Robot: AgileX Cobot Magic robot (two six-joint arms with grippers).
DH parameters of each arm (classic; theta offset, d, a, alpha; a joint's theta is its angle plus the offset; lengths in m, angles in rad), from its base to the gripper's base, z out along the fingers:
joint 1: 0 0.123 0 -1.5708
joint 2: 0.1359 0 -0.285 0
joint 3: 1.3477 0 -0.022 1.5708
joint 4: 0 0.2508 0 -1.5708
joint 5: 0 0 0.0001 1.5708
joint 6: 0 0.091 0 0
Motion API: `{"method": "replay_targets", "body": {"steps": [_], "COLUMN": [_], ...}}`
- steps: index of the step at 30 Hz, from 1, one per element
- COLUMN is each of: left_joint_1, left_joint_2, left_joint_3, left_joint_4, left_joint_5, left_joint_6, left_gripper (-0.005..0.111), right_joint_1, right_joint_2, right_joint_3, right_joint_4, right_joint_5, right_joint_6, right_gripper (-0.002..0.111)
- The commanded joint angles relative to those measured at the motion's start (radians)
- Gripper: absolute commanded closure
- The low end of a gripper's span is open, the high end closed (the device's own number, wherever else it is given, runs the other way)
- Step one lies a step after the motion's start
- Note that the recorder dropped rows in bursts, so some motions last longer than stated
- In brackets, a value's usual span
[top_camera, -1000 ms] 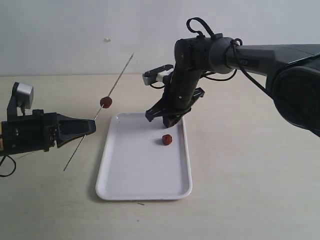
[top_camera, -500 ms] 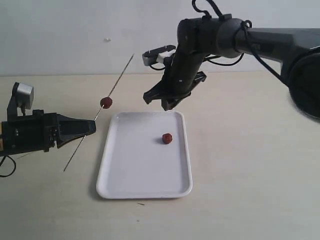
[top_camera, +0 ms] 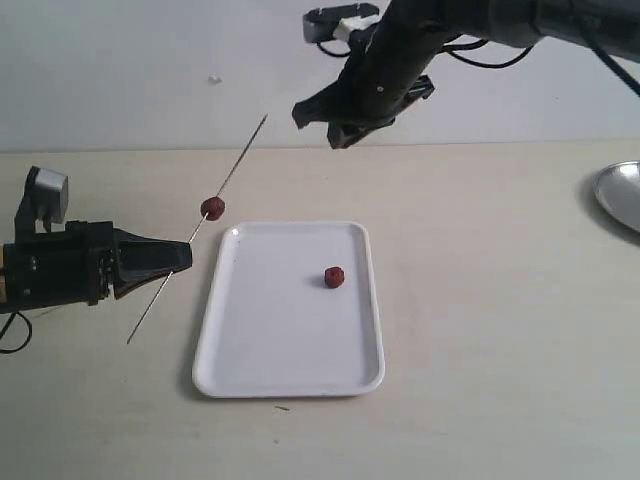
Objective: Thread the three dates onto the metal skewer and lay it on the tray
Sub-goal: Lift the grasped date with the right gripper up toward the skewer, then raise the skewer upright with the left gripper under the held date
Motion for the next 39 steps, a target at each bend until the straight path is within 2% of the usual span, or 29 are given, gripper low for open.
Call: {"method": "replay_targets", "body": {"steps": [1,6,13,18,22,24,28,39], "left_joint_1": [-0.004,-0.076,-0.186,-0.209,-0.209,-0.209,-0.226,-0.375], "left_joint_2": [-0.007,-0.007,-0.007,-0.007,-0.007,-0.007,-0.007,-0.007], "left_joint_3": [0.003,0.003,0.003,0.003,0.003,0.003,0.003,0.003], "left_joint_4": [0.001,-0.039,-0.210,-0.231,-0.273,-0.303,-0.351,-0.511], "left_joint_5": [-0.017,-0.017,-0.017,-0.017,-0.017,-0.017,-0.017,-0.017], "left_joint_6": [-0.054,-0.071,-0.081,-0.081,-0.081,-0.081,-0.083,-0.075], "left_gripper": [0.107,0.107,0.107,0.107,0.107,0.107,0.107,0.107], "right_joint_1": [-0.067,-0.116,-0.162,-0.232,-0.293,-0.318,-0.331,-0.323], "right_joint_2": [-0.018,-0.016,-0.016,-0.016,-0.007,0.006,0.036,0.058], "right_joint_3": [0.004,0.006,0.064,0.156,0.259,0.296,0.309,0.312], "right_joint_4": [0.203,0.518,0.959,1.260,1.570,1.596,1.596,1.596], "right_joint_5": [-0.086,-0.119,-0.114,-0.099,0.029,0.097,0.119,0.111], "right_joint_6": [-0.004,-0.184,-0.466,-0.734,-0.966,-1.025,-1.018,-1.011], "right_gripper": [0.096,0.096,0.096,0.096,0.096,0.096,0.096,0.096]}}
